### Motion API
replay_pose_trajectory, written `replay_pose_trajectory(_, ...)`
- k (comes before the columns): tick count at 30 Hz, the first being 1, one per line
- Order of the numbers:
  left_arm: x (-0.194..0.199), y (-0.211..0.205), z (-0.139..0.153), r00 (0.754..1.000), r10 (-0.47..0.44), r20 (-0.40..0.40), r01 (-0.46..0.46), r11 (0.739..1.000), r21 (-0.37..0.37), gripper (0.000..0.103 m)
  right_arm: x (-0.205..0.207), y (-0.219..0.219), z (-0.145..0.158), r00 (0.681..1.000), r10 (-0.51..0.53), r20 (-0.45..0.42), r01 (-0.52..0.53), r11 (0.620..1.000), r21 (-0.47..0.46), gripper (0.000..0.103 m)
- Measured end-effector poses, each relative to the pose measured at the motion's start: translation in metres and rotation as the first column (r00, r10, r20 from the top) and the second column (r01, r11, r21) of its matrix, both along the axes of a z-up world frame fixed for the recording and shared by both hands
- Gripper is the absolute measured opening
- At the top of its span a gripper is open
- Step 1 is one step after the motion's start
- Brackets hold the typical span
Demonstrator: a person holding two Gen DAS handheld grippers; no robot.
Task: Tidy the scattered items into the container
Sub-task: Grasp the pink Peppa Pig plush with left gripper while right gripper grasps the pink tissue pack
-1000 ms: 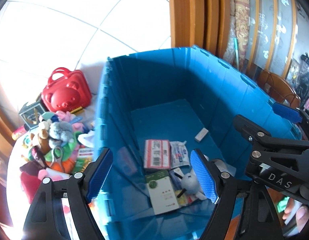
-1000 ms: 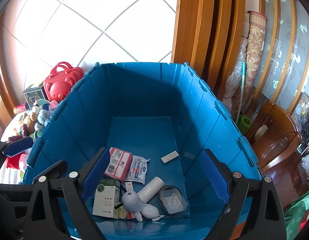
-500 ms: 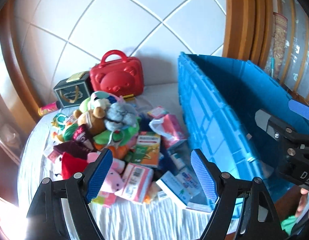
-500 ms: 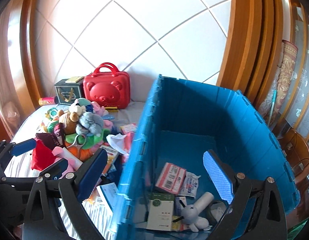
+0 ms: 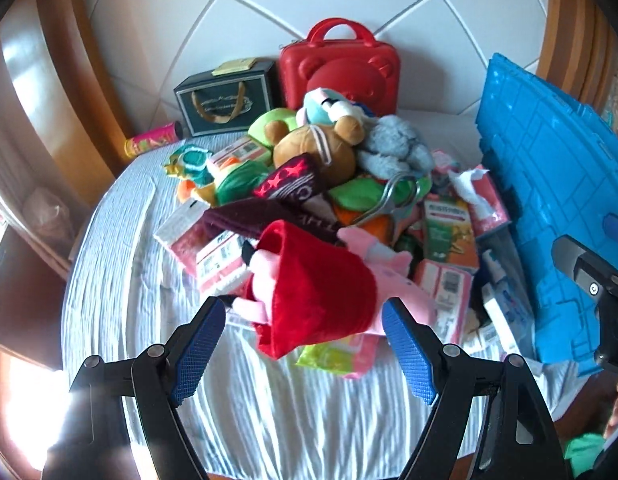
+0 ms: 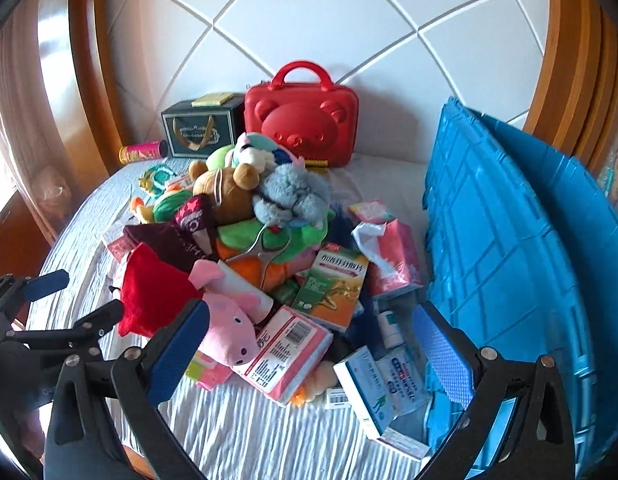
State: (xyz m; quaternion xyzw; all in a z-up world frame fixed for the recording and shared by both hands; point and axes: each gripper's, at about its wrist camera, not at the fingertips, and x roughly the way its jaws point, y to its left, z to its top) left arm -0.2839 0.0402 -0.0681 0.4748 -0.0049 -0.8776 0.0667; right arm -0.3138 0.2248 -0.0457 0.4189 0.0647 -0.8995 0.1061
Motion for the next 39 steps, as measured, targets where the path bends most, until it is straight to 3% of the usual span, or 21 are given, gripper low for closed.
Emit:
replay_pose_trajectory(6,-0.015,-0.036,-0.031,0.996,0.075,0.040,-0.076,0.997,0.023,0.081,-0.022,-0.014,-0.052,0.993,0.021,0.120,-0.024,0.999,0.024,0.103)
replay_pose_trajectory(15,-0.077,-0.048,-0.032,0.988,0.156,-0.001,-0.156,0.987,-0.033,0.081,-0.051,-0.022,-0.091,0.974,0.091,0.209,-0.098,0.995,0.023,0.103)
replay_pose_trajectory(20,-0.097,-0.049,-0.066,0.984,0.156,0.085,-0.151,0.987,-0.057,0.081,-0.051,-0.029,-0.118,0.947,0.146,0.285,-0.168,0.984,0.055,0.103)
replay_pose_trajectory(25,-0.066,-0.054,-0.082,0.983,0.160,0.094,-0.155,0.986,-0.056,0.081,-0.048,-0.034,-0.131,0.943,0.141,0.301,-0.163,0.985,0.049,0.103)
replay_pose_trajectory(31,-0.016,-0.058,-0.096,0.988,0.098,0.121,-0.096,0.995,-0.022,0.081,-0.036,-0.040,-0.138,0.951,0.086,0.296,-0.105,0.993,0.047,0.103)
replay_pose_trajectory(39,0.024,-0.026,-0.123,0.981,-0.084,0.175,0.076,0.996,0.049,0.081,-0.015,-0.058,-0.141,0.959,0.064,0.277,-0.084,0.995,0.061,0.103)
